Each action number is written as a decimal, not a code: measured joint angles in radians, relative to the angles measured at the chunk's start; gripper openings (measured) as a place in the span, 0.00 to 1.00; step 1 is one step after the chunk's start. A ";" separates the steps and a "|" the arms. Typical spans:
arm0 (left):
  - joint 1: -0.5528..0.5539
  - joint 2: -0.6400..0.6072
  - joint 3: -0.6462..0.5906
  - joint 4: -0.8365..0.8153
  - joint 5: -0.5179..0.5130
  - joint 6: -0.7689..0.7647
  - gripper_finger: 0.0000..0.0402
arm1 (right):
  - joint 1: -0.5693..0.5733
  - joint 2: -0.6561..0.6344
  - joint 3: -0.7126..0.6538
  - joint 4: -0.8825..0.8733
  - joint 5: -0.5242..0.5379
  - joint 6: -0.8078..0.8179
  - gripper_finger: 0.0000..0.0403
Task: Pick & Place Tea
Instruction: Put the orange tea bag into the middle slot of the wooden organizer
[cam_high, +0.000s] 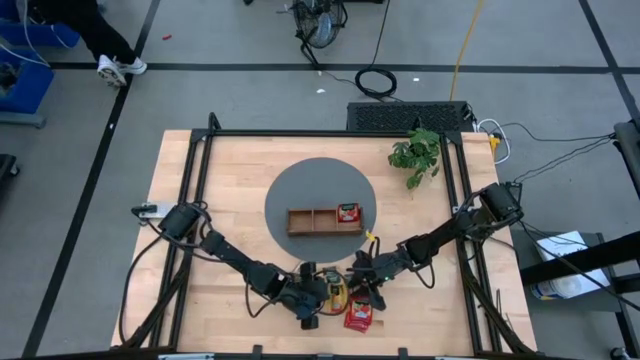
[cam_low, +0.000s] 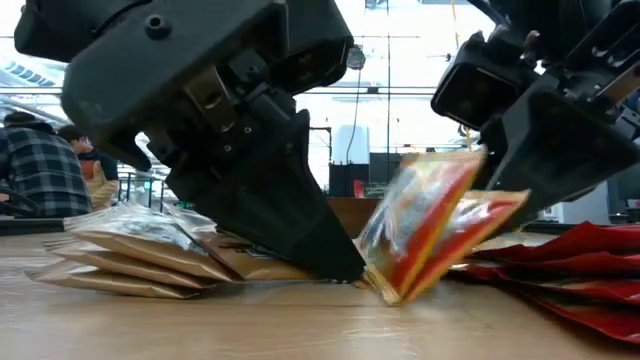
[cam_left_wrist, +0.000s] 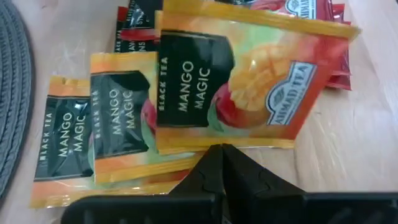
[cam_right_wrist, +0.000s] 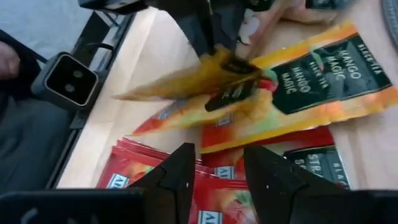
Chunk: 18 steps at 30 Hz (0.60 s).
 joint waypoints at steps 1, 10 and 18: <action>0.000 0.000 0.000 0.000 0.000 0.005 0.01 | -0.001 0.000 0.000 0.006 -0.008 -0.001 0.31; -0.002 0.000 0.000 0.000 0.000 0.006 0.03 | -0.013 -0.005 0.000 0.036 -0.019 -0.031 0.31; -0.002 0.000 0.000 0.001 0.000 0.011 0.05 | -0.013 -0.005 0.000 0.072 -0.085 -0.016 0.32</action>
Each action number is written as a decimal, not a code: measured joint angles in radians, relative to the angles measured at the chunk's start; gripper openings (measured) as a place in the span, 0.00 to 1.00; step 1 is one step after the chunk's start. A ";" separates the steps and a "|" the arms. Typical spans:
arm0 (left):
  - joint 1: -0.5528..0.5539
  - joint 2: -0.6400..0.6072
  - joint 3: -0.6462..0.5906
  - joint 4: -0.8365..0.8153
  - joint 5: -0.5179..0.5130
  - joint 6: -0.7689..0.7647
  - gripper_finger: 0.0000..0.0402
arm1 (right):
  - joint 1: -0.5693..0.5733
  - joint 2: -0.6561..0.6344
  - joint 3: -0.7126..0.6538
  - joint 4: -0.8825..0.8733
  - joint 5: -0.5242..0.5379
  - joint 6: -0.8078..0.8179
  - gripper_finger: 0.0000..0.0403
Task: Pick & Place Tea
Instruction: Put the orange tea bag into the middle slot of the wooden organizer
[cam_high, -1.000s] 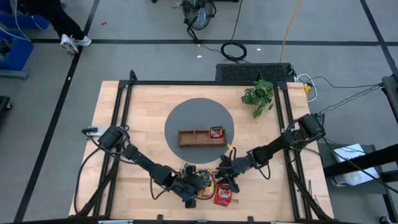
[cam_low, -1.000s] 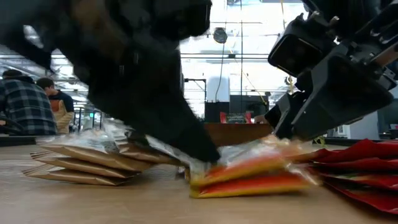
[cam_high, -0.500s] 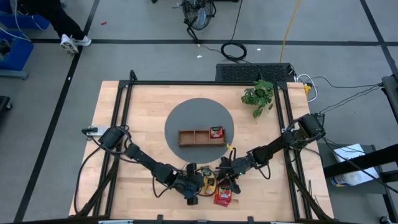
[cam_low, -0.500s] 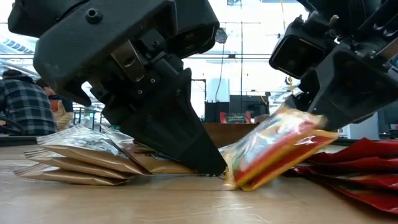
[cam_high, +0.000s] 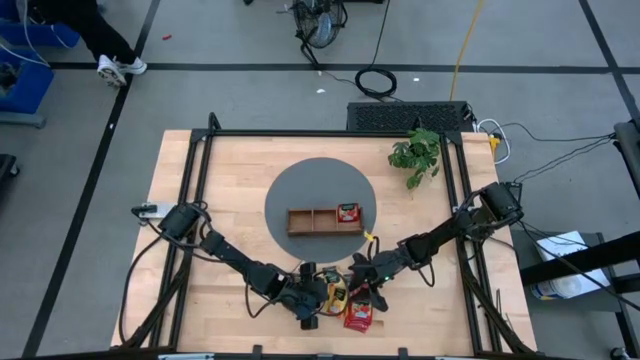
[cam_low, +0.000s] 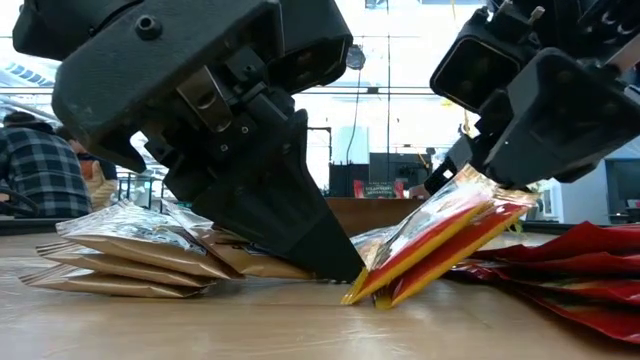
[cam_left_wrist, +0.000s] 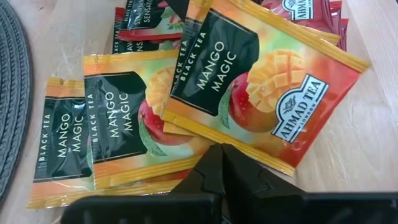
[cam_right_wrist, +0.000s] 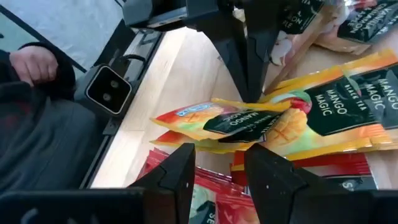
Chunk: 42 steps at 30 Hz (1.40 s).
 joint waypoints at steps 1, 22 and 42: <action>0.000 0.000 0.000 0.000 0.000 0.000 0.06 | 0.000 0.000 0.000 0.007 -0.015 0.007 0.32; 0.000 0.000 -0.001 0.000 -0.034 0.001 0.06 | -0.059 -0.001 0.000 -0.033 -0.031 0.062 0.33; 0.000 -0.014 -0.001 0.001 -0.052 0.059 0.06 | -0.056 -0.047 0.000 -0.059 -0.002 -0.162 0.00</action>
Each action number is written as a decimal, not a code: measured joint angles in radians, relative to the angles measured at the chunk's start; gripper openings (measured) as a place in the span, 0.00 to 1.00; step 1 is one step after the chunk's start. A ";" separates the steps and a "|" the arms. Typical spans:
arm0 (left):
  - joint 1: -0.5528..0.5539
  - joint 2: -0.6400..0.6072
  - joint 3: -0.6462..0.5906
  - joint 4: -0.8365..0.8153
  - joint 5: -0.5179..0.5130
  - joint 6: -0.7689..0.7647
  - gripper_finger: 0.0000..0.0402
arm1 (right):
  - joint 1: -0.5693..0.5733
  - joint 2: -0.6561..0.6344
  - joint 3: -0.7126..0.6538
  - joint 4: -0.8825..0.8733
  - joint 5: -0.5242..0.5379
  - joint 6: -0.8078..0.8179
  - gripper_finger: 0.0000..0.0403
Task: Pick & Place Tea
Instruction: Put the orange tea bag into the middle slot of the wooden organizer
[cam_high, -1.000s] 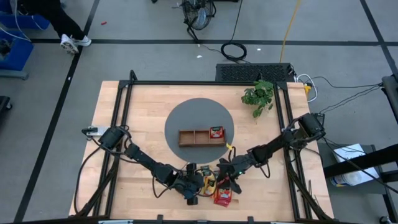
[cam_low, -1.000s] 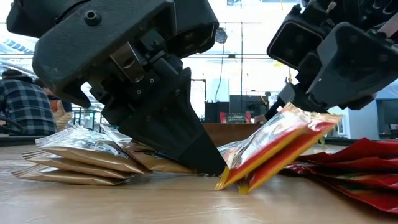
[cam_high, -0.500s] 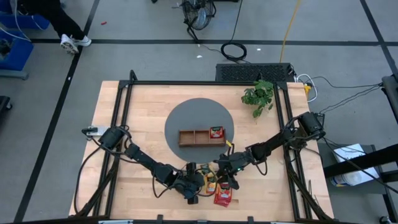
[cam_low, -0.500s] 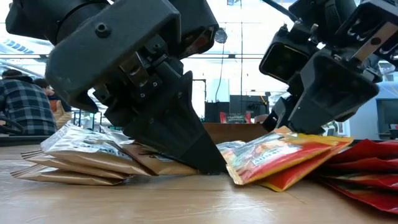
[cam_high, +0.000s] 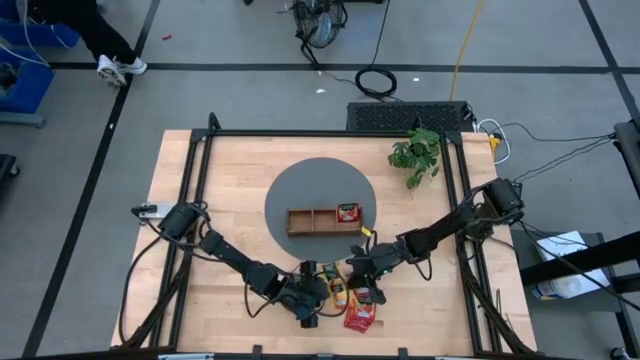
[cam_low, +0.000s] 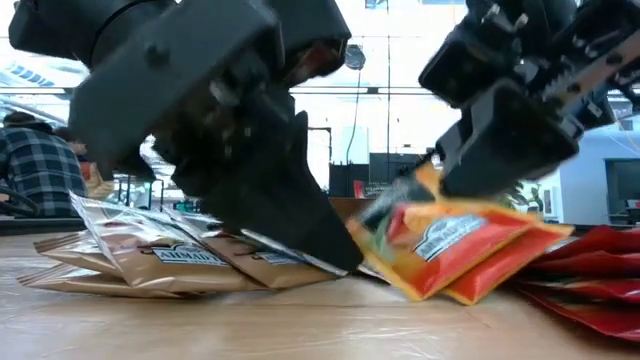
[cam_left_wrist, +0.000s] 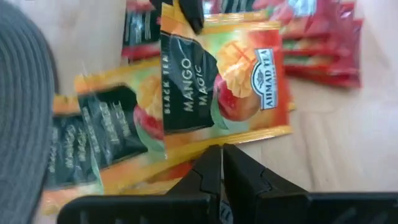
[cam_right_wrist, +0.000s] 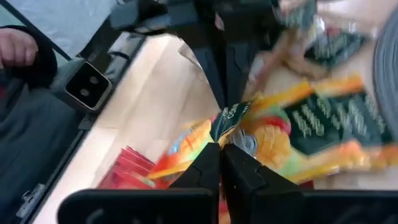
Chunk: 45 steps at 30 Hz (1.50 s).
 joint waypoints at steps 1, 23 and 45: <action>-0.001 -0.011 0.000 -0.002 -0.001 0.004 0.06 | 0.000 -0.019 0.000 -0.012 0.004 -0.014 0.00; 0.011 -0.181 0.000 -0.028 -0.165 0.076 0.07 | 0.177 -0.249 0.000 -0.250 0.496 -0.302 0.00; -0.251 -0.314 0.000 -0.516 -0.492 -0.170 0.06 | -0.028 -0.275 0.000 0.040 0.572 -0.568 0.00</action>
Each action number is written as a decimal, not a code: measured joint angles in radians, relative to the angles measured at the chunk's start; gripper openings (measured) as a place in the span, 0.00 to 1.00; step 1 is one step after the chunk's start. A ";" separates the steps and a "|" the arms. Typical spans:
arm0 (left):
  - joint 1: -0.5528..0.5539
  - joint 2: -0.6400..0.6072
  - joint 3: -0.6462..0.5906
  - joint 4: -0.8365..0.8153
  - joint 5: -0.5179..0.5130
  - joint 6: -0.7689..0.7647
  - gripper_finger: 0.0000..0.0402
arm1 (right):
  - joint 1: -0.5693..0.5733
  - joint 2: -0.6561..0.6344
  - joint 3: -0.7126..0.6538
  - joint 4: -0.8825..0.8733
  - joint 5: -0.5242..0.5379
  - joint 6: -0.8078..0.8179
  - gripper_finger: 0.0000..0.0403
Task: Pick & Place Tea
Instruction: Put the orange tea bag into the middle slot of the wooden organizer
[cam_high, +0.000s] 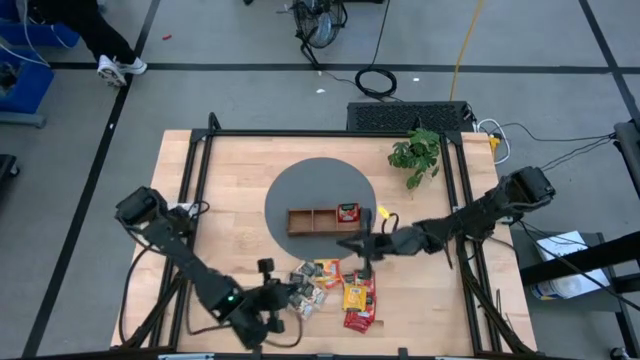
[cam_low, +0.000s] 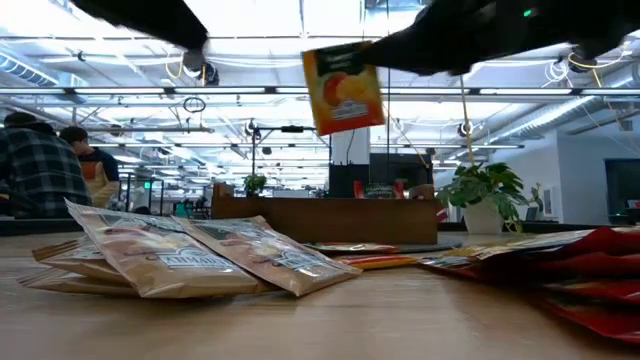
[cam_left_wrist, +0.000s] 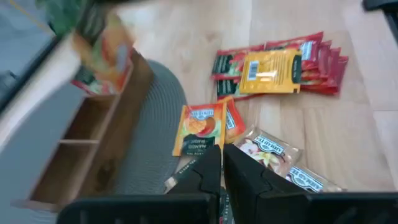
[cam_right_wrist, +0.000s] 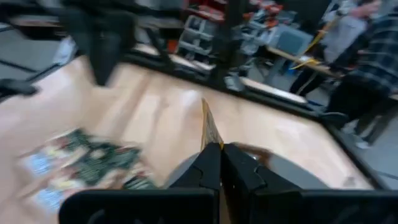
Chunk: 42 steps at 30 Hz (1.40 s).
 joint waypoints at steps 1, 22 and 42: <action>-0.012 0.000 0.000 -0.006 -0.020 -0.002 0.06 | -0.026 -0.005 -0.001 0.026 -0.028 -0.002 0.00; -0.006 0.000 0.000 -0.004 -0.067 -0.043 0.06 | -0.387 0.113 -0.133 0.367 -0.408 0.195 0.00; 0.003 0.000 0.000 -0.010 -0.058 -0.043 0.06 | -0.385 0.384 -0.127 0.598 -0.339 0.229 0.00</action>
